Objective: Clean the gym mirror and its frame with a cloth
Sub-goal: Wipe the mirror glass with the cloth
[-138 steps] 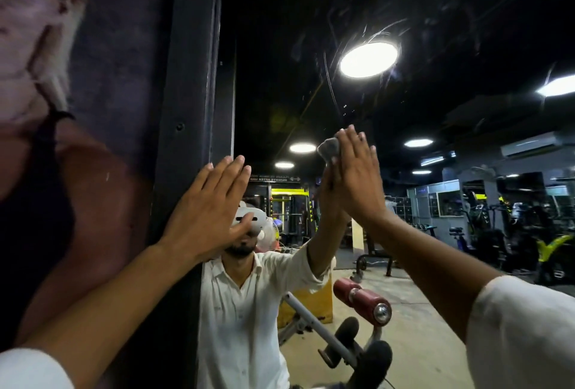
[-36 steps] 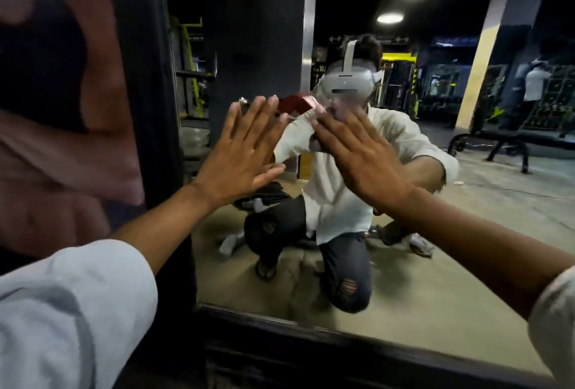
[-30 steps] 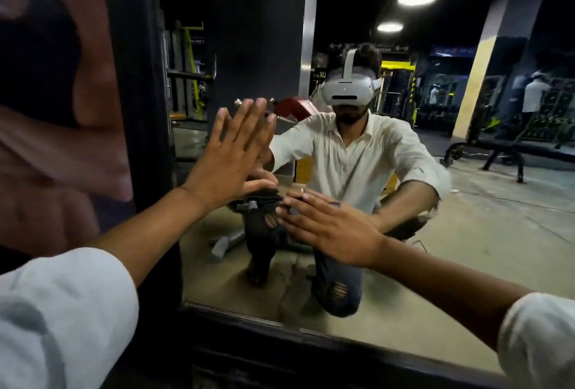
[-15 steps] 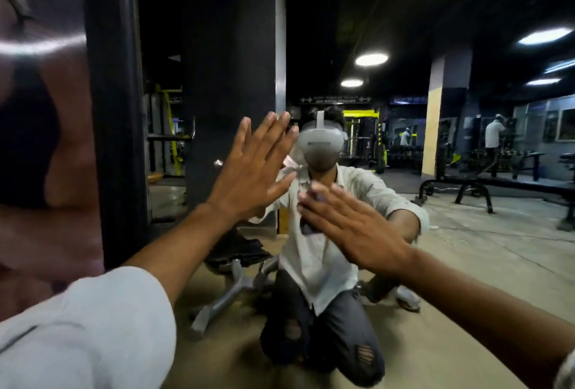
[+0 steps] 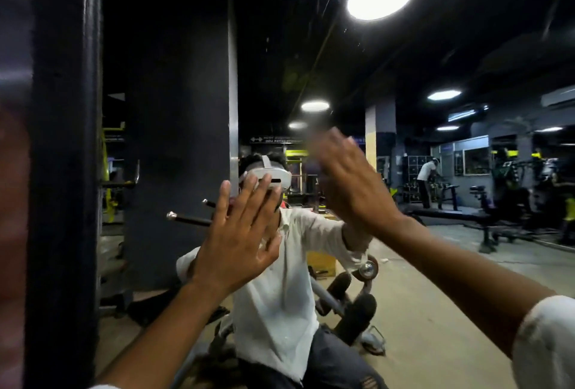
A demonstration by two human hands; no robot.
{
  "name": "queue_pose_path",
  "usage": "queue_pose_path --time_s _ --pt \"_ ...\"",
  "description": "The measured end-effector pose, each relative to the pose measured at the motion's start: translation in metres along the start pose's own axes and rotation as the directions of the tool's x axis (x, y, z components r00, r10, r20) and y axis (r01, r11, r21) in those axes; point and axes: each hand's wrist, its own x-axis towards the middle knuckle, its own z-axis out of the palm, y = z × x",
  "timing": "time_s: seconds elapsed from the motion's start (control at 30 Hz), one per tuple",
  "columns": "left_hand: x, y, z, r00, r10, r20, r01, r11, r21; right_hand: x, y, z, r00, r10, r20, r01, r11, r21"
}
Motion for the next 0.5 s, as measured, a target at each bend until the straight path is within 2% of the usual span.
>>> queue_pose_path --time_s 0.03,0.07,0.1,0.13,0.17,0.23,0.3,0.33,0.4,0.47,0.5 --pt "0.000 0.000 0.001 1.000 0.001 -0.006 -0.001 1.000 -0.001 0.011 0.005 -0.005 0.973 0.190 -0.133 -0.185 0.981 0.053" --pt "0.000 0.000 0.002 1.000 0.003 -0.008 -0.003 1.000 0.000 0.019 0.003 -0.005 0.903 0.357 -0.238 -0.339 0.934 0.115" --pt "0.000 0.000 0.002 1.000 0.003 -0.009 -0.003 1.000 0.002 0.026 -0.004 -0.002 0.850 0.444 -0.283 -0.417 0.896 0.152" --pt "0.000 0.000 0.002 1.000 0.002 -0.008 -0.002 1.000 0.005 0.032 -0.013 0.005 0.850 0.443 -0.285 -0.415 0.897 0.154" --pt "0.000 0.000 0.002 1.000 0.001 -0.006 -0.001 1.000 0.007 0.035 -0.024 0.011 0.900 0.357 -0.250 -0.335 0.933 0.127" --pt "-0.001 -0.001 0.001 1.000 -0.006 -0.004 0.006 1.000 0.003 0.037 -0.037 0.021 0.995 0.053 -0.084 -0.049 0.997 0.053" --pt "0.000 -0.001 0.001 1.000 -0.008 -0.008 0.008 1.000 -0.004 0.041 -0.024 0.011 0.992 -0.123 0.038 0.123 0.992 -0.006" --pt "0.000 0.000 0.002 1.000 -0.012 -0.011 0.012 1.000 -0.008 0.043 -0.009 0.005 0.992 -0.125 0.021 0.125 0.992 -0.017" --pt "0.000 0.000 0.003 1.000 -0.006 -0.001 0.006 1.000 0.005 0.037 0.023 -0.012 0.990 0.076 -0.120 -0.074 0.997 0.024" --pt "-0.001 0.000 0.002 1.000 -0.007 0.022 0.006 0.999 0.040 0.015 0.040 -0.022 0.904 0.327 -0.275 -0.309 0.945 0.109" --pt "0.000 0.000 0.002 0.999 -0.016 0.031 0.015 0.999 0.051 0.002 0.035 -0.020 0.868 0.396 -0.300 -0.370 0.918 0.143"
